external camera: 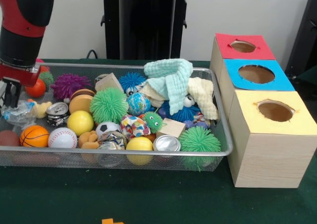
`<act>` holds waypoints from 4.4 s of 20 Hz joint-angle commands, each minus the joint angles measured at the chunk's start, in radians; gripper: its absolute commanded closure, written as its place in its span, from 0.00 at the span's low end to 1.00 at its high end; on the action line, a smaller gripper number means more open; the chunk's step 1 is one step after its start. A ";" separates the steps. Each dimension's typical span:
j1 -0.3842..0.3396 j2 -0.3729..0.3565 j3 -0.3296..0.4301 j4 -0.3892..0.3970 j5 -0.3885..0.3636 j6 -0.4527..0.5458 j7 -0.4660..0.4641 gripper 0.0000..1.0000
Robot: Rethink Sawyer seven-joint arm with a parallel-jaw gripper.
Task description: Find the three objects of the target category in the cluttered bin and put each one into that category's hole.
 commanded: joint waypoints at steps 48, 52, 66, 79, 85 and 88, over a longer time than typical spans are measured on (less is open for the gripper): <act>0.083 0.041 0.090 0.045 -0.097 0.073 0.123 0.00; 0.155 0.052 0.036 0.033 -0.198 -0.095 0.087 0.00; 0.008 -0.018 0.325 0.106 -0.606 -0.142 -0.050 0.00; 0.369 0.098 -0.102 -0.011 -0.441 -0.157 0.249 0.00; 0.496 0.140 -0.273 0.045 -0.275 -0.178 0.352 0.00; 0.494 0.186 -0.320 0.035 -0.217 -0.192 0.346 0.00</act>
